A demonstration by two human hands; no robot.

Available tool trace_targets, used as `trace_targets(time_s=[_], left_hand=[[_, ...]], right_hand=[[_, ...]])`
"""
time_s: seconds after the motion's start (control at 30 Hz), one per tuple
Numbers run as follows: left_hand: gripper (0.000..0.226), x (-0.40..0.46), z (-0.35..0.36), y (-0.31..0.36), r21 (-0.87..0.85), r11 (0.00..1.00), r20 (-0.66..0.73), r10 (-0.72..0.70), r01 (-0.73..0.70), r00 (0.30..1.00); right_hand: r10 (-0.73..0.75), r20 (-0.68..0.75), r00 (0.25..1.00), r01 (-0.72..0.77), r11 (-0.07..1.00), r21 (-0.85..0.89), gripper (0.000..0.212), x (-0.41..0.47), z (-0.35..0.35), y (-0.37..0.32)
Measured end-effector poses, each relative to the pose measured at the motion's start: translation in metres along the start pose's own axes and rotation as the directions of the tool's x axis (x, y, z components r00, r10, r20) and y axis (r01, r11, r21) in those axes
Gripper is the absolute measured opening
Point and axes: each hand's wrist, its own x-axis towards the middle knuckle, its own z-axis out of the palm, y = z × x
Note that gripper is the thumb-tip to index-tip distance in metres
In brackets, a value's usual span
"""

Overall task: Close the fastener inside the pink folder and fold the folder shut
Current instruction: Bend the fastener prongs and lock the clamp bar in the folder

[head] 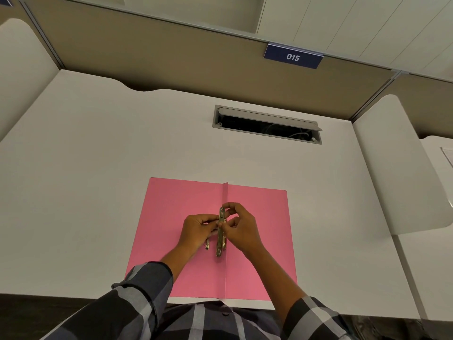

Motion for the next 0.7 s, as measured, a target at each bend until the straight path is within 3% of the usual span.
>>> trace_targets(time_s=[0.7], left_hand=[[0.027, 0.0048, -0.0002, -0.0011, 0.047, 0.999, 0.004, 0.005, -0.005, 1.000]], right_hand=[[0.013, -0.019, 1.000, -0.013, 1.000, 0.011, 0.051, -0.0033, 0.0007, 0.0025]])
